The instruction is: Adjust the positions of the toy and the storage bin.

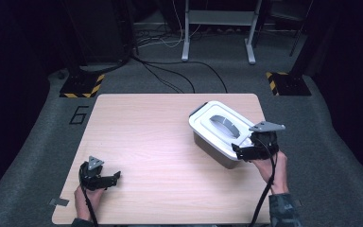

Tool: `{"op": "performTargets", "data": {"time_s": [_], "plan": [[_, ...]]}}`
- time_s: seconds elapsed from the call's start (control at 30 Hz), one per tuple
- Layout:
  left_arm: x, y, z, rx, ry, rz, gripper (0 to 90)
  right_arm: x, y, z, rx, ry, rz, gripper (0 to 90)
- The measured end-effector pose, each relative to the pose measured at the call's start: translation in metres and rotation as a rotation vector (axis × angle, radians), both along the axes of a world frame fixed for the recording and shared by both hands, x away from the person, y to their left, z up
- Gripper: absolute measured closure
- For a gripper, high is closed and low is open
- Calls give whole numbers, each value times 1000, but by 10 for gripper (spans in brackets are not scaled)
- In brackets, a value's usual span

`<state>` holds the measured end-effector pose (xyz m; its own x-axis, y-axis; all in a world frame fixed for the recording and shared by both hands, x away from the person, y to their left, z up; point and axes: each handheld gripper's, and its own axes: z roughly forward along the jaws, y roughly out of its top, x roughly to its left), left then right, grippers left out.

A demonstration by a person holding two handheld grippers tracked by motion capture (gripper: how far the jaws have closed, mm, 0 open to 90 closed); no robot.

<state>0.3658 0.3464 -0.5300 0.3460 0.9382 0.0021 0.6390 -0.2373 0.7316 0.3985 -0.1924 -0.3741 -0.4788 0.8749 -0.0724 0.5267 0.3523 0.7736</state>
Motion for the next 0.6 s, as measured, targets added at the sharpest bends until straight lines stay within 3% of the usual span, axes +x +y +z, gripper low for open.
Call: {"op": "performTargets", "data": {"time_s": [0.17,0.5,0.6], "plan": [[0,0,0,-4,-3,0,86,25,12,-5,-8,35,26,4],[0,0,0,-4,-1,0,86,47,24,-9,3,56,49,1],[0,0,0,-2,-3,1,86,53,27,-8,-1,54,52,90]]}}
